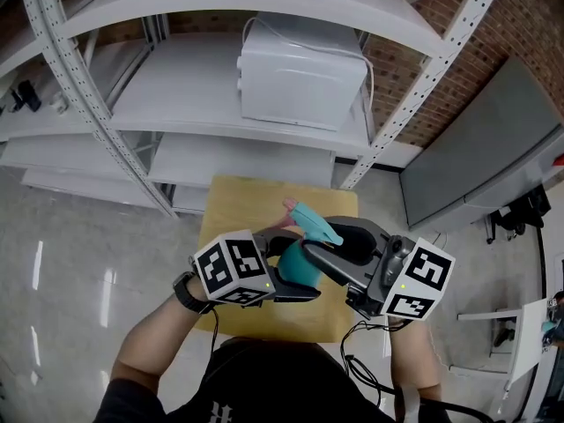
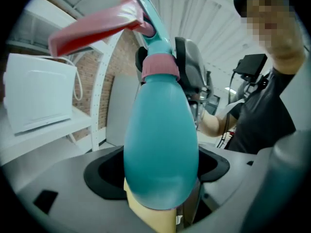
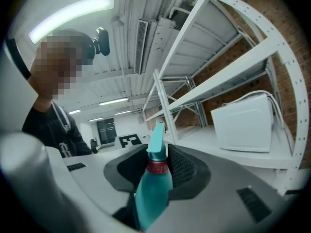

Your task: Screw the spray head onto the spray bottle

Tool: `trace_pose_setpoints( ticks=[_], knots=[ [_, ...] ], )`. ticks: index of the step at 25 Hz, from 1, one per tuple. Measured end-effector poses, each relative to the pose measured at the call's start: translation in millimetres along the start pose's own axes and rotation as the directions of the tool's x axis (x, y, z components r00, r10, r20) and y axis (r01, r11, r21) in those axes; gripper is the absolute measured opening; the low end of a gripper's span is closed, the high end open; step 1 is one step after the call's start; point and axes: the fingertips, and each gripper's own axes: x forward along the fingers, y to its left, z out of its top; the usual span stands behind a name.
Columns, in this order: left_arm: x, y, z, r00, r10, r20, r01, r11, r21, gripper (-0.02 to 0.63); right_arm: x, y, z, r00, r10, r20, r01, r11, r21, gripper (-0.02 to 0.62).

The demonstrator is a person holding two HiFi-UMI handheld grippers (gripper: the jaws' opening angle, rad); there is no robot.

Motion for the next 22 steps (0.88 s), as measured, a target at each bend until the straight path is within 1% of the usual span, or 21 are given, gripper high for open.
trace_pose_setpoints(
  ticks=[2, 4, 5, 6, 7, 8, 9, 10, 11, 12, 13, 14, 15, 16, 17, 18, 20, 21, 22],
  knots=[
    [-0.2, 17.2, -2.8, 0.994, 0.111, -0.002, -0.111, 0.993, -0.031, 0.402, 4.7, -12.5, -2.4, 0.991, -0.131, -0.003, 0.131, 0.991, 0.002, 0.129],
    [-0.2, 36.3, -7.6, 0.973, 0.229, -0.018, -0.229, 0.972, -0.053, 0.402, 8.2, -26.1, -6.8, 0.961, -0.278, -0.009, 0.278, 0.961, -0.008, 0.129],
    [0.4, 43.5, -10.1, 0.963, 0.267, -0.025, -0.268, 0.961, -0.062, 0.402, 9.9, -31.4, -9.2, 0.941, -0.337, -0.008, 0.337, 0.941, -0.014, 0.129],
    [1.3, 47.8, -11.9, 0.959, 0.282, -0.026, -0.284, 0.956, -0.070, 0.402, 12.0, -34.8, -11.1, 0.926, -0.378, -0.003, 0.377, 0.926, -0.022, 0.129],
    [2.2, 49.3, -12.4, 0.961, 0.276, -0.022, -0.277, 0.958, -0.076, 0.402, 14.1, -35.8, -12.0, 0.918, -0.396, 0.003, 0.396, 0.918, -0.032, 0.129],
    [2.6, 47.9, -11.8, 0.967, 0.254, -0.014, -0.254, 0.964, -0.074, 0.402, 15.5, -34.2, -11.8, 0.921, -0.389, 0.009, 0.389, 0.920, -0.040, 0.129],
    [2.8, 43.7, -10.4, 0.976, 0.219, -0.006, -0.219, 0.974, -0.060, 0.402, 15.5, -29.4, -10.8, 0.935, -0.355, 0.016, 0.355, 0.934, -0.040, 0.130],
    [2.8, 36.7, -8.9, 0.985, 0.175, -0.002, -0.175, 0.984, -0.038, 0.402, 13.2, -21.4, -9.2, 0.957, -0.291, 0.025, 0.291, 0.956, -0.027, 0.130],
    [2.7, 27.5, -7.4, 0.993, 0.122, -0.002, -0.122, 0.992, -0.011, 0.402, 7.9, -11.3, -6.7, 0.979, -0.200, 0.039, 0.201, 0.980, -0.002, 0.144],
    [2.1, 16.6, -5.9, 0.998, 0.062, -0.003, -0.061, 0.998, 0.017, 0.402, -1.1, -0.5, -2.5, 0.993, -0.093, 0.067, 0.091, 0.995, 0.030, 0.168],
    [0.8, 4.5, -4.4, 1.000, -0.004, -0.006, 0.005, 0.999, 0.043, 0.402, -13.5, 8.6, 4.2, 0.993, 0.018, 0.113, -0.025, 0.998, 0.061, 0.183],
    [-1.3, -8.5, -2.6, 0.997, -0.074, -0.008, 0.074, 0.995, 0.065, 0.402, -28.2, 14.0, 12.4, 0.978, 0.120, 0.172, -0.136, 0.987, 0.083, 0.187],
    [-4.3, -21.9, -0.4, 0.990, -0.144, -0.007, 0.144, 0.986, 0.084, 0.402, -42.9, 14.7, 20.2, 0.950, 0.207, 0.235, -0.234, 0.967, 0.096, 0.200],
    [-7.6, -35.4, 2.1, 0.977, -0.212, -0.004, 0.211, 0.972, 0.102, 0.402, -54.9, 11.3, 26.2, 0.915, 0.279, 0.292, -0.319, 0.942, 0.100, 0.217],
    [-10.8, -48.9, 4.7, 0.961, -0.278, -0.003, 0.276, 0.954, 0.118, 0.402, -62.4, 6.2, 29.8, 0.878, 0.343, 0.335, -0.394, 0.914, 0.098, 0.228],
    [-13.2, -62.1, 7.1, 0.940, -0.341, -0.004, 0.338, 0.931, 0.134, 0.402, -64.7, 3.0, 31.1, 0.840, 0.408, 0.358, -0.466, 0.880, 0.090, 0.241],
    [-15.0, -86.3, 9.1, 0.892, -0.451, -0.021, 0.448, 0.879, 0.162, 0.402, -57.1, 11.9, 31.2, 0.755, 0.556, 0.347, -0.606, 0.794, 0.045, 0.281],
    [-14.4, -96.1, 8.8, 0.868, -0.495, -0.034, 0.493, 0.853, 0.170, 0.402, -50.7, 24.0, 31.3, 0.707, 0.631, 0.319, -0.668, 0.744, 0.010, 0.306],
    [-13.4, -104.0, 7.9, 0.847, -0.530, -0.047, 0.529, 0.830, 0.173, 0.402, -44.8, 38.3, 30.9, 0.661, 0.697, 0.279, -0.719, 0.694, -0.029, 0.314]
  ],
)
